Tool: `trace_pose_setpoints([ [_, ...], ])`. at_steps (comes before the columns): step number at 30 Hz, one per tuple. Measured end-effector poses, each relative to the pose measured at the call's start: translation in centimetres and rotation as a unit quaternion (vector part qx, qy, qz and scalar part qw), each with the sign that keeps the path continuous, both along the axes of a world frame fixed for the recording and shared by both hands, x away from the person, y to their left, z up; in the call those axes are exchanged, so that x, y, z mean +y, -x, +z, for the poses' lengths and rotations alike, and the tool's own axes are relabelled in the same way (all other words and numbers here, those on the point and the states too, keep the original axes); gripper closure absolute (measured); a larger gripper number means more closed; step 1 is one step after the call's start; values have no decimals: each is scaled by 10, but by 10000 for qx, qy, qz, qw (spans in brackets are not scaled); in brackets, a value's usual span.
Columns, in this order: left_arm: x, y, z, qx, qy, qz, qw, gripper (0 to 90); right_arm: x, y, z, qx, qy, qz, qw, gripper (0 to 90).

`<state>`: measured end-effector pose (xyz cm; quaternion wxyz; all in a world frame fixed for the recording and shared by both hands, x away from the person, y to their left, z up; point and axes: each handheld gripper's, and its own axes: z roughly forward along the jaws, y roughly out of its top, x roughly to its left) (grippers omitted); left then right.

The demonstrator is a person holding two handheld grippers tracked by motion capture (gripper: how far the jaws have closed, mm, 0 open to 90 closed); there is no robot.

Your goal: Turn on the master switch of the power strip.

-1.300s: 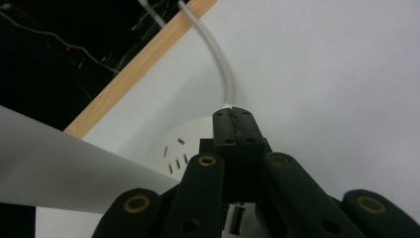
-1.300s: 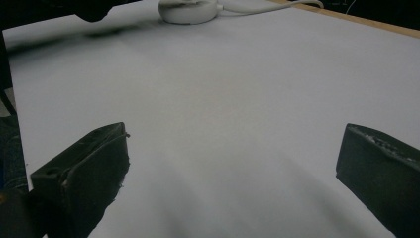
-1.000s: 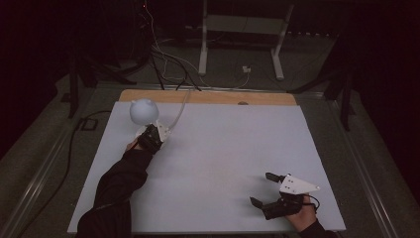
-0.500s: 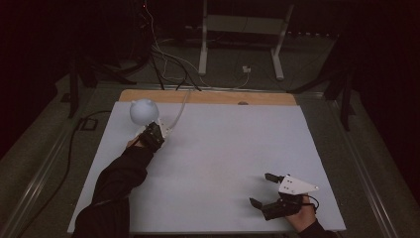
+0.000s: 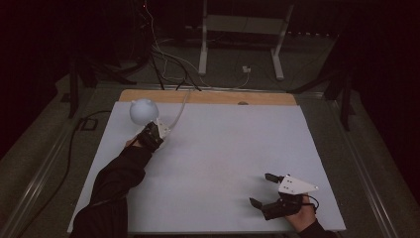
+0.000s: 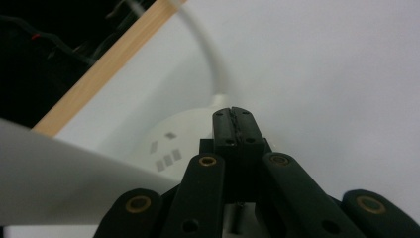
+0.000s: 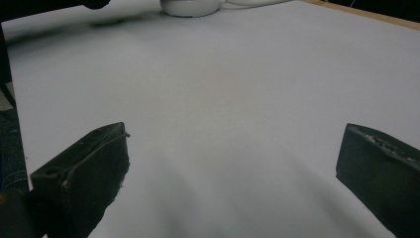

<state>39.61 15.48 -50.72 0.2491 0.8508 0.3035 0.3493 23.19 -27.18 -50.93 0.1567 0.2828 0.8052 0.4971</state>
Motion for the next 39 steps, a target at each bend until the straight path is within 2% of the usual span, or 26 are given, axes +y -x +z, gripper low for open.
trace_pose_setpoints([
  [1,0,2,2,-98,32,0,9999,900,0,0,0,-3,-14,-2,10000,0],
  [4,1,8,19,-190,501,-111,9985,900,-1,-1,0,-1,-9,-7,10000,0],
  [7,2,12,38,-125,879,-217,9958,900,0,-1,0,-10,-6,-8,10000,0],
  [9,4,15,47,-18,1137,-317,9930,900,0,0,1,-25,-16,-6,10000,0],
  [10,4,17,50,50,1259,-353,9914,856,0,0,1,-38,-12,-7,10000,0],
  [11,4,20,53,83,1331,-382,9903,766,-1,0,1,-33,-24,-11,10000,0],
  [13,5,23,57,206,1478,-450,9878,765,-1,0,2,-54,-40,-26,10000,0],
  [16,5,28,62,362,1663,-532,9840,634,-2,0,2,-73,-47,-31,10000,0],
  [17,6,29,64,417,1678,-532,9835,589,-2,1,2,-79,-44,-33,10000,0],
  [21,8,34,70,738,1869,-597,9778,346,-2,1,2,-82,-48,-37,9999,0],
  [24,8,39,73,906,1944,-611,9748,178,-2,1,3,-83,-58,-41,9999,0],
  [25,9,40,74,999,1963,-686,9730,131,-2,1,3,-87,-57,-41,9999,0],
  [27,11,44,77,1161,2105,-775,9676,15,-1,1,3,-87,-65,-45,9999,0],
  [29,13,48,79,1240,2166,-870,9645,4,-1,1,3,-84,-55,-42,9999,0],
  [31,14,52,80,1254,2085,-927,9655,3,-1,1,3,-86,-54,-37,9999,0],
  [35,18,61,76,1380,2061,-1012,9634,3,0,1,4,-94,-78,-38,9999,0],
  [39,23,71,72,1413,2145,-1061,9606,3,-1,1,3,-88,-80,-43,9999,0],
])
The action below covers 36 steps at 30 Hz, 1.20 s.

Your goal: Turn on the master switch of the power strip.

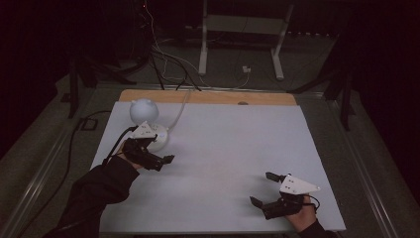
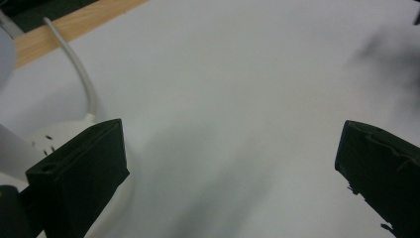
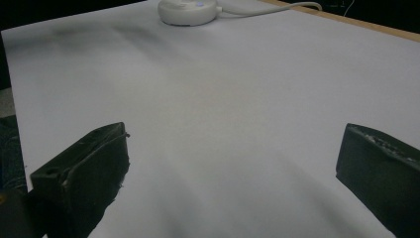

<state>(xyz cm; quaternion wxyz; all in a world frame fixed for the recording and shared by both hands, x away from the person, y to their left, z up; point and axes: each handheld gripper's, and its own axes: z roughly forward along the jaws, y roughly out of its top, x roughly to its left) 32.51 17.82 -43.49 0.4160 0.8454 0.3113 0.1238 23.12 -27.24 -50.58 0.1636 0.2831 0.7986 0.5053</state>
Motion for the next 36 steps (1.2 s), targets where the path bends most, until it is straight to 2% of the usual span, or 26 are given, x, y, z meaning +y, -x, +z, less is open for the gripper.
trace_pose_setpoints([
  [9,13,26,-11,89,220,-167,9996,3,0,0,0,13,-11,-16,10000,0],
  [15,19,41,-28,196,178,-207,9994,3,0,0,0,5,5,-10,10000,0],
  [19,26,51,-38,258,268,-244,9990,3,0,0,0,1,13,-14,10000,0],
  [30,42,72,-65,351,154,-314,9988,3,1,0,-1,6,44,-15,10000,0],
  [36,51,82,-74,439,138,-198,9987,3,1,0,-1,7,53,-9,10000,0],
])
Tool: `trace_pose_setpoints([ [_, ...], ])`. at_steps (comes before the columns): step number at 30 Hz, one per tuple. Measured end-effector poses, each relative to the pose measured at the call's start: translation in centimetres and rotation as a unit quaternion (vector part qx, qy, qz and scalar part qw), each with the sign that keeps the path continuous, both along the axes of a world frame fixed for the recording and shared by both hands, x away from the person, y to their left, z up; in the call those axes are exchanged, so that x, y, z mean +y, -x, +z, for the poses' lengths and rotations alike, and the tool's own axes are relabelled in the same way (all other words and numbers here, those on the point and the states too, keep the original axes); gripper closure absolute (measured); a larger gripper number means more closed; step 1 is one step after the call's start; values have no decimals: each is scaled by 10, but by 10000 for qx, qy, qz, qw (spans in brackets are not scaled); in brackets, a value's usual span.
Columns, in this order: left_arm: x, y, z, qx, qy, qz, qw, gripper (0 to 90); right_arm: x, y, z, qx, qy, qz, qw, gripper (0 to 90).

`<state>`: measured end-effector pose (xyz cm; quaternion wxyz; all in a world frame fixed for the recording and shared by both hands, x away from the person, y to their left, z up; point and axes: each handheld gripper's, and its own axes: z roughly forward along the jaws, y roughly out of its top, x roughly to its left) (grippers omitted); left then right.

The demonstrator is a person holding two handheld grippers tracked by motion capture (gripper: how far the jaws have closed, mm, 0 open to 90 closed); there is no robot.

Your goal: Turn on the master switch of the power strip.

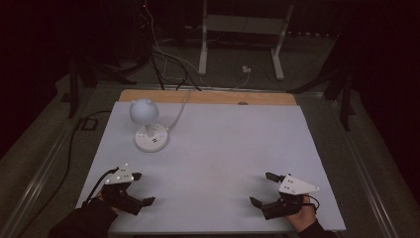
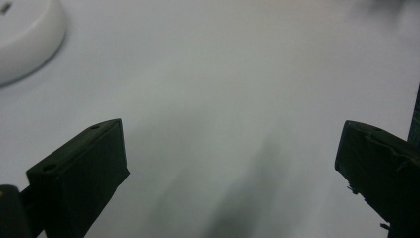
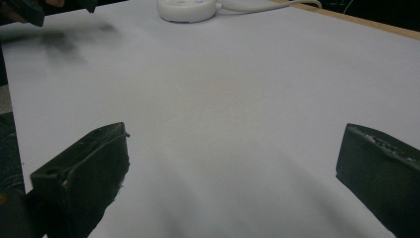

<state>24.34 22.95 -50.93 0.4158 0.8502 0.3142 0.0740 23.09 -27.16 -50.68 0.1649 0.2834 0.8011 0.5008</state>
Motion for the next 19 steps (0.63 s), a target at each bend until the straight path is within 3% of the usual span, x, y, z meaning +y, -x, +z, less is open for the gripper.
trace_pose_setpoints([
  [8,13,10,-15,120,2,116,9999,3,0,0,-1,4,33,-18,10000,0],
  [13,14,10,-16,94,120,137,9998,4,0,-1,-2,11,58,7,10000,0],
  [19,11,8,-18,60,92,72,9999,8,0,-1,-1,12,57,6,10000,0],
])
